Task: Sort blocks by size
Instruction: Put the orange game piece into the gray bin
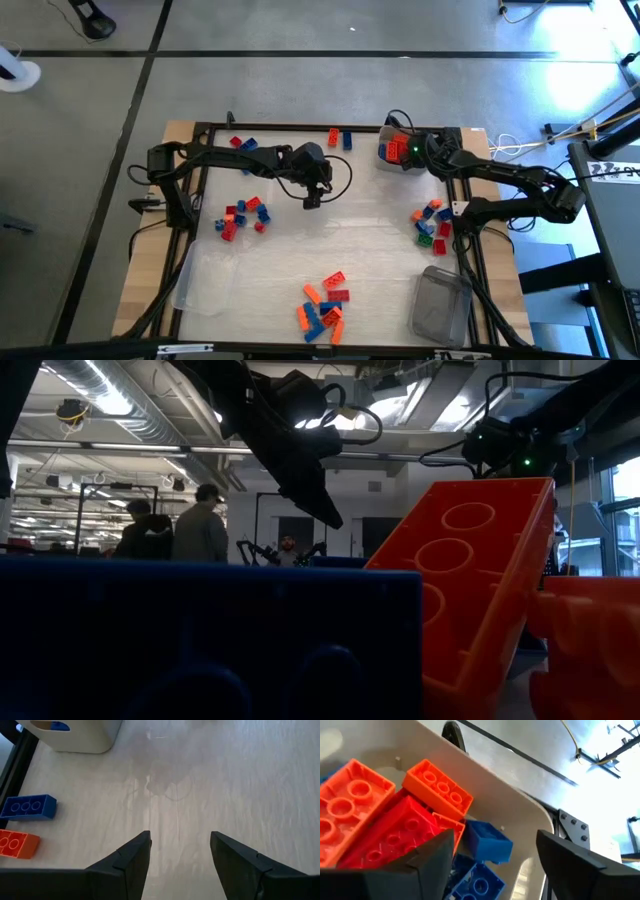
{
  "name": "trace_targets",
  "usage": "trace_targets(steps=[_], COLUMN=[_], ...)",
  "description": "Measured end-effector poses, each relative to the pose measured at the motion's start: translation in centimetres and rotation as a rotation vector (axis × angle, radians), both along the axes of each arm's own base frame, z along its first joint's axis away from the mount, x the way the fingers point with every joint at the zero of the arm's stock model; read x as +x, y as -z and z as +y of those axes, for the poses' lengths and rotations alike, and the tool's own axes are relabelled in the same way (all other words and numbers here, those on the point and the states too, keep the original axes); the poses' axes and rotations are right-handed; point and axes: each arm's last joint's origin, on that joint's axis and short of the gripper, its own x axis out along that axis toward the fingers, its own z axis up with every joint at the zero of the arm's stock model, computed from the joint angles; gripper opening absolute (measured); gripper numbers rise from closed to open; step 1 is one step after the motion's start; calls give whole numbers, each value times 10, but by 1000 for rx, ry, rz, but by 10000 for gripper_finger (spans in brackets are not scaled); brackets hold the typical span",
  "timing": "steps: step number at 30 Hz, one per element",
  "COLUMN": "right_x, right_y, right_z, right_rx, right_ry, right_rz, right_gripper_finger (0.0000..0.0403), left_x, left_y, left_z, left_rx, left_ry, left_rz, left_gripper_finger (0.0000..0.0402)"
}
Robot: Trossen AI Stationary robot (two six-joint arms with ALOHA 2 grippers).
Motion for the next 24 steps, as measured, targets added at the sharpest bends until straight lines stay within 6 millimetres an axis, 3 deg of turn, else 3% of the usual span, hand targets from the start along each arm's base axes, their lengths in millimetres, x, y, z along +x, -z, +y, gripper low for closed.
trace_targets(steps=[7,19,24], right_x=[11,28,30], right_y=[-16,-30,-32], right_z=[-6,-9,-10], right_rx=[-10,-10,-22], right_ry=[-90,-342,-371], right_rz=[-83,-335,-358], right_gripper_finger=[286,285,285], left_x=[-2,-11,-8], left_y=[0,-6,3], left_z=[10,64,80], left_rx=[-9,-20,-27], left_ry=[-35,-317,-370], left_rz=[-3,-137,-188], left_gripper_finger=[194,194,194])
